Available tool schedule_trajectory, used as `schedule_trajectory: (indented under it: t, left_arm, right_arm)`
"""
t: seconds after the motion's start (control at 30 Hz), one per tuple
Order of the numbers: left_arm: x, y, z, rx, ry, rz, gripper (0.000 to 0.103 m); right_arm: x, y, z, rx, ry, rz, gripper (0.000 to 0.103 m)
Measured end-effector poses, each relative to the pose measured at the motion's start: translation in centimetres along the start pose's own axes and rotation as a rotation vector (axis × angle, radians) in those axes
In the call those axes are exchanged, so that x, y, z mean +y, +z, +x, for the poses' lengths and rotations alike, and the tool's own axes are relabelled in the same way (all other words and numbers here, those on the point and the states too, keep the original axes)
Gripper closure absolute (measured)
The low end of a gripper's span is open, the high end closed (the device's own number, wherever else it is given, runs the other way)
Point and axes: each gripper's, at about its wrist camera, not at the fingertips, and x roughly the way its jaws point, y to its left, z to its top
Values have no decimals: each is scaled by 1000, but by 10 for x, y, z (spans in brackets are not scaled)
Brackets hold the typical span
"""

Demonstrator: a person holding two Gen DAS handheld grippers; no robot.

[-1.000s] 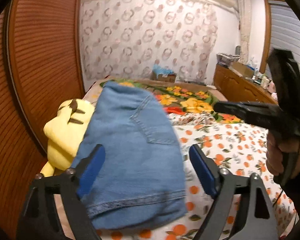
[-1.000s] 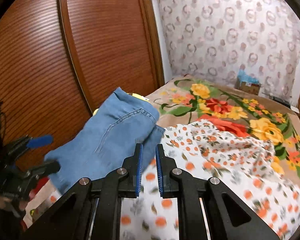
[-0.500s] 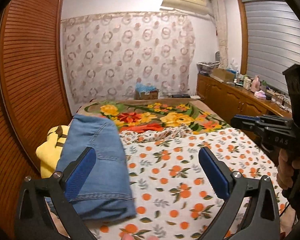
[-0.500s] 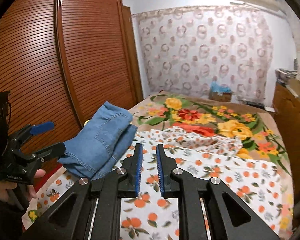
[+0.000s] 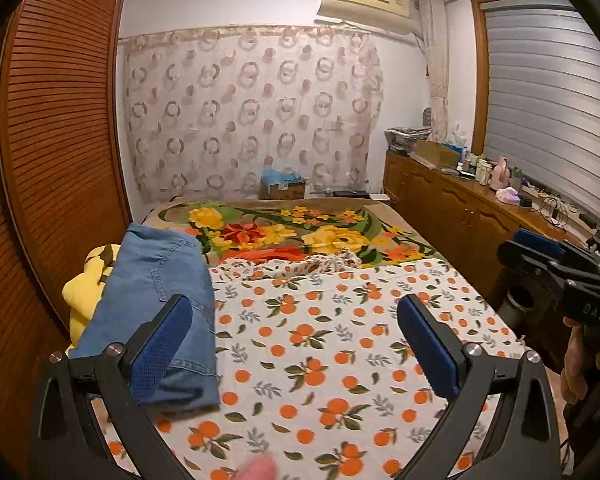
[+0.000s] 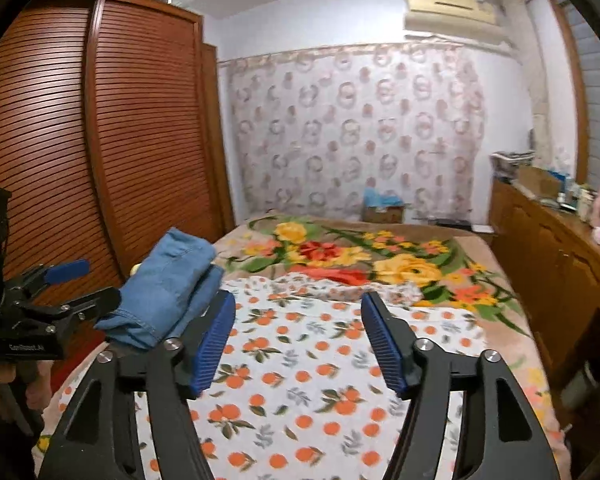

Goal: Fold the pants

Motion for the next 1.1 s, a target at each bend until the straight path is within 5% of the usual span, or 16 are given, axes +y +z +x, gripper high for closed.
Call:
schedule_trajectory:
  t: [0.33, 1.1]
  left_arm:
    - [-22, -7, -20, -27, 13, 25, 0]
    - [-26, -9, -27, -31, 32, 24, 1]
  right_arm:
    - [23, -13, -51, -32, -104, 30, 34]
    - [31, -10, -53, -32, -121, 39, 34]
